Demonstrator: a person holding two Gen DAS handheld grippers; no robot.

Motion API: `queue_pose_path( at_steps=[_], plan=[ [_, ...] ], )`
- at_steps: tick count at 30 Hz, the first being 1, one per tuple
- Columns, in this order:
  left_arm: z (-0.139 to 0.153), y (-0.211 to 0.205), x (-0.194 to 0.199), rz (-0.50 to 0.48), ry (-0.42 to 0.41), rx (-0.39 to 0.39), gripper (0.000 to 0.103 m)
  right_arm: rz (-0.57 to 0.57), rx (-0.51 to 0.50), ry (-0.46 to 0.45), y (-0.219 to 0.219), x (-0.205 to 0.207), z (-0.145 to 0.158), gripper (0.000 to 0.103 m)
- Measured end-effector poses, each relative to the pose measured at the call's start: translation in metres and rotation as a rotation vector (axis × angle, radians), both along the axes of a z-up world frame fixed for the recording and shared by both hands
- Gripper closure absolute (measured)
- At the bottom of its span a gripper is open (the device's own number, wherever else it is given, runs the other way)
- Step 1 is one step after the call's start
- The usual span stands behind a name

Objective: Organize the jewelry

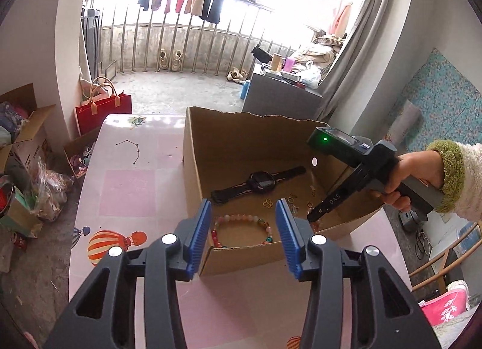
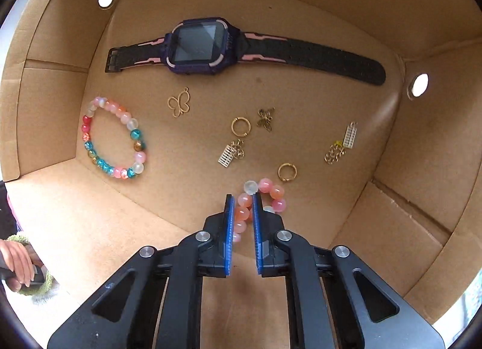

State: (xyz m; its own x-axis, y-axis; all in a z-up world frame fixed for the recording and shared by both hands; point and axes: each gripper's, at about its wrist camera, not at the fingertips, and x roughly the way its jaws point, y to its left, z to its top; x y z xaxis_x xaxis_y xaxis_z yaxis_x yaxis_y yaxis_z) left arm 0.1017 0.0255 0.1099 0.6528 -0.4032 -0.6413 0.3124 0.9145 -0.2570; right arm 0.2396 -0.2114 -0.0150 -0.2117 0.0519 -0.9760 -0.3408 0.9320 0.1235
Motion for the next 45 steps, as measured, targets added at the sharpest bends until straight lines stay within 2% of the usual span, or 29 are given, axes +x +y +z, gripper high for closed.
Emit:
queue_pose_path(
  at_steps=[5, 9, 12, 13, 16, 18, 20, 24, 26, 28, 31, 34, 37, 39, 40, 45],
  plan=[
    [-0.003, 0.013, 0.0, 0.033, 0.004, -0.014, 0.06, -0.027, 0.057, -0.038, -0.013, -0.019, 0.015, 0.096],
    [-0.005, 0.02, -0.002, 0.053, 0.005, -0.016, 0.06, -0.064, 0.109, -0.082, -0.029, -0.034, 0.051, 0.096],
    [-0.007, 0.022, -0.002, 0.059, 0.007, -0.026, 0.06, -0.074, 0.056, -0.089, -0.041, -0.044, 0.057, 0.095],
    [-0.007, 0.023, -0.002, 0.059, 0.008, -0.031, 0.059, -0.076, 0.035, -0.095, -0.044, -0.047, 0.058, 0.091],
    [-0.007, 0.024, -0.002, 0.06, 0.006, -0.043, 0.053, -0.083, 0.04, -0.136, -0.051, -0.057, 0.07, 0.09],
    [-0.006, 0.024, -0.002, 0.061, 0.005, -0.049, 0.049, -0.089, 0.052, -0.205, -0.057, -0.064, 0.087, 0.081],
    [-0.006, 0.024, -0.001, 0.065, 0.004, -0.059, 0.04, -0.095, 0.08, -0.309, -0.065, -0.072, 0.111, 0.074],
    [-0.007, 0.026, 0.002, 0.069, 0.015, -0.109, 0.029, -0.134, 0.131, -0.561, -0.096, -0.09, 0.161, 0.054],
    [-0.011, 0.027, 0.006, 0.066, 0.039, -0.152, 0.022, -0.169, 0.123, -0.683, -0.107, -0.103, 0.169, 0.044],
    [-0.018, 0.025, 0.013, 0.049, 0.076, -0.197, 0.022, -0.223, 0.116, -0.74, -0.123, -0.111, 0.166, 0.043],
    [-0.032, 0.019, 0.026, 0.01, 0.164, -0.249, 0.021, -0.332, 0.162, -0.72, -0.148, -0.113, 0.145, 0.043],
    [-0.048, 0.009, 0.034, -0.02, 0.235, -0.272, 0.02, -0.457, 0.282, -0.654, -0.163, -0.113, 0.117, 0.043],
    [-0.053, 0.0, 0.034, -0.012, 0.225, -0.23, 0.018, -0.516, 0.397, -0.606, -0.158, -0.115, 0.093, 0.043],
    [-0.052, -0.004, 0.032, -0.013, 0.211, -0.213, 0.016, -0.507, 0.465, -0.575, -0.154, -0.114, 0.087, 0.043],
    [-0.052, -0.006, 0.031, -0.013, 0.202, -0.207, 0.016, -0.499, 0.465, -0.587, -0.15, -0.116, 0.088, 0.04],
    [-0.05, -0.009, 0.026, 0.011, 0.183, -0.164, 0.016, -0.491, 0.398, -0.627, -0.129, -0.134, 0.095, 0.04]
  ],
)
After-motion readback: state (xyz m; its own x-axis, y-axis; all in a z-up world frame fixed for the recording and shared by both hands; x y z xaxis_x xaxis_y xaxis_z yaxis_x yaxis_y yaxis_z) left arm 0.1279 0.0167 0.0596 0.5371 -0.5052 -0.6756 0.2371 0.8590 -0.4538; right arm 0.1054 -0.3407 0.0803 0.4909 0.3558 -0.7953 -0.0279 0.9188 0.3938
